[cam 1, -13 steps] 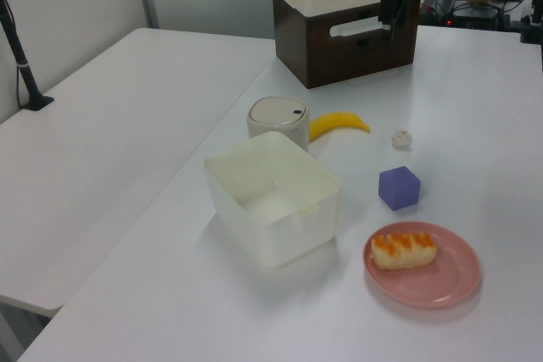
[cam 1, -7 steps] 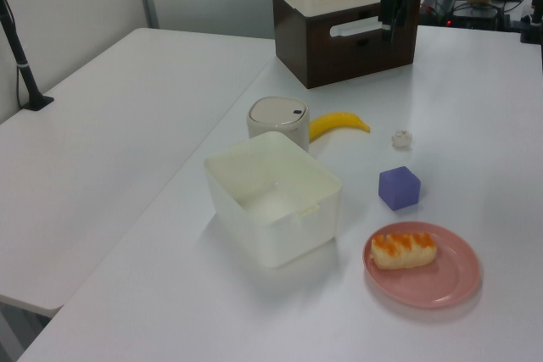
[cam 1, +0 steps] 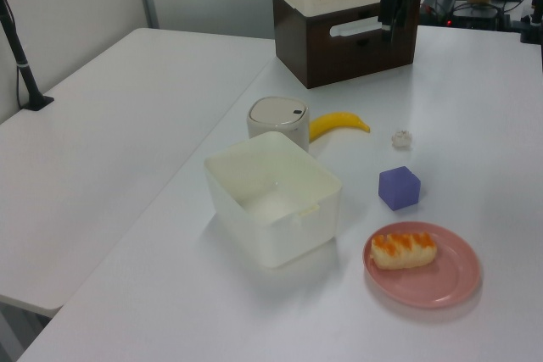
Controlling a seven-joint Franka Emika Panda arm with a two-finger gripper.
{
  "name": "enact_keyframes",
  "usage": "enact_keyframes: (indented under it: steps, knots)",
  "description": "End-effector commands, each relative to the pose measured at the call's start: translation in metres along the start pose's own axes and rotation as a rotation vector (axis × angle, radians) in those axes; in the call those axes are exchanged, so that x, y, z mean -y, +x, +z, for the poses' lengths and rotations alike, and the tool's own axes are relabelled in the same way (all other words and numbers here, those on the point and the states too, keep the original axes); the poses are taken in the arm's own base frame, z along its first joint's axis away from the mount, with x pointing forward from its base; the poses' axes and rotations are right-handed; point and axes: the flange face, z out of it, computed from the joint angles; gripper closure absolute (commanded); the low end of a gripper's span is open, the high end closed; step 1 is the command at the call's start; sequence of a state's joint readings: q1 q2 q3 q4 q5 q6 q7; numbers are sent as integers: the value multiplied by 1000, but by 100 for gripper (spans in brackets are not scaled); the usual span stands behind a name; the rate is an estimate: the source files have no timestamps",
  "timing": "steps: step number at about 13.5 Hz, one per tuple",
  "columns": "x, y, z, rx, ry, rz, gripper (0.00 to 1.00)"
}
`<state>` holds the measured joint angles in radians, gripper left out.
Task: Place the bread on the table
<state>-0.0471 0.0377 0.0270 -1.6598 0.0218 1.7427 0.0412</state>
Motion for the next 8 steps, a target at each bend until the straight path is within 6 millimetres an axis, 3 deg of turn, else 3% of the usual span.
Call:
enact_keyframes:
  steps: [1, 6, 8]
  knots:
    - [7, 0, 2, 14, -6, -32, 0]
    - [15, -1, 6, 25, -8, -49, 0]
    - [46, -4, 11, 43, -5, -98, 0]
